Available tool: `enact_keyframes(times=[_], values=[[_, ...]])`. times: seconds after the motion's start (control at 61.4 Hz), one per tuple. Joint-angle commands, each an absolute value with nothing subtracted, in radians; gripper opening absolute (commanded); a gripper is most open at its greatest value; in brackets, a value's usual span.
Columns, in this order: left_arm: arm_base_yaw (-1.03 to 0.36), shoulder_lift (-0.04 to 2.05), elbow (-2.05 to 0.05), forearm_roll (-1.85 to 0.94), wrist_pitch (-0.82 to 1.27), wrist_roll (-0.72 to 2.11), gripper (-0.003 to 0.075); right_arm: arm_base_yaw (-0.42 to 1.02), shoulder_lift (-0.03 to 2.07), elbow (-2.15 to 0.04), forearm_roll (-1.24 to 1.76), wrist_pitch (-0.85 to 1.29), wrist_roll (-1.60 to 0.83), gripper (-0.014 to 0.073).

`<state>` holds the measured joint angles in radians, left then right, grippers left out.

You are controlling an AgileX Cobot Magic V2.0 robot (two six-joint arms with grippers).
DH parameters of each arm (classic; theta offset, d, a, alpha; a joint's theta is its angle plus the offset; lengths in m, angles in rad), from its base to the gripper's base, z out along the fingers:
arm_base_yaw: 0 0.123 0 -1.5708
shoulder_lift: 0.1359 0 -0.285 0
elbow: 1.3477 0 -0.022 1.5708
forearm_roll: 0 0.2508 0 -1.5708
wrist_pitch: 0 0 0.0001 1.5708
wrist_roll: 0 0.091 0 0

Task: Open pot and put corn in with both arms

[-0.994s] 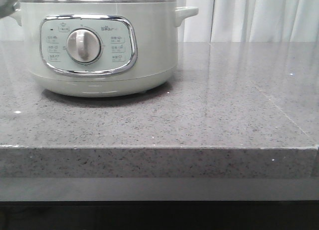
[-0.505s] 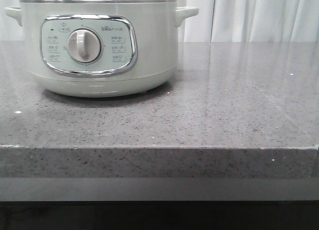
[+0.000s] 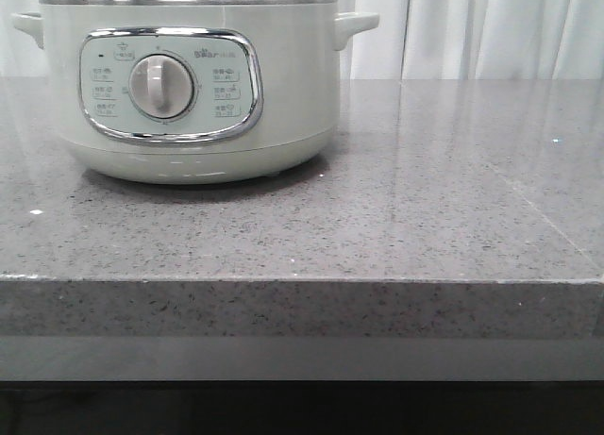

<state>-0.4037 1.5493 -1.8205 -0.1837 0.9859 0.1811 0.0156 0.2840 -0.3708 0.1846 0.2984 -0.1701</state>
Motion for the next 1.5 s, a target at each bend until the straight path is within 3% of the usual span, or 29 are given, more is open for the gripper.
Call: enact_keyframes(times=[0.0, 1.483], values=[[-0.41, 1.569, -1.914, -0.211, 0.886, 0.184, 0.0241, 0.017, 0.291, -0.398, 0.185, 0.216, -0.182, -0.0065], [-0.41, 1.661, -1.849, -0.258, 0.895, 0.184, 0.0248, 0.017, 0.291, -0.398, 0.185, 0.207, -0.182, -0.0065]])
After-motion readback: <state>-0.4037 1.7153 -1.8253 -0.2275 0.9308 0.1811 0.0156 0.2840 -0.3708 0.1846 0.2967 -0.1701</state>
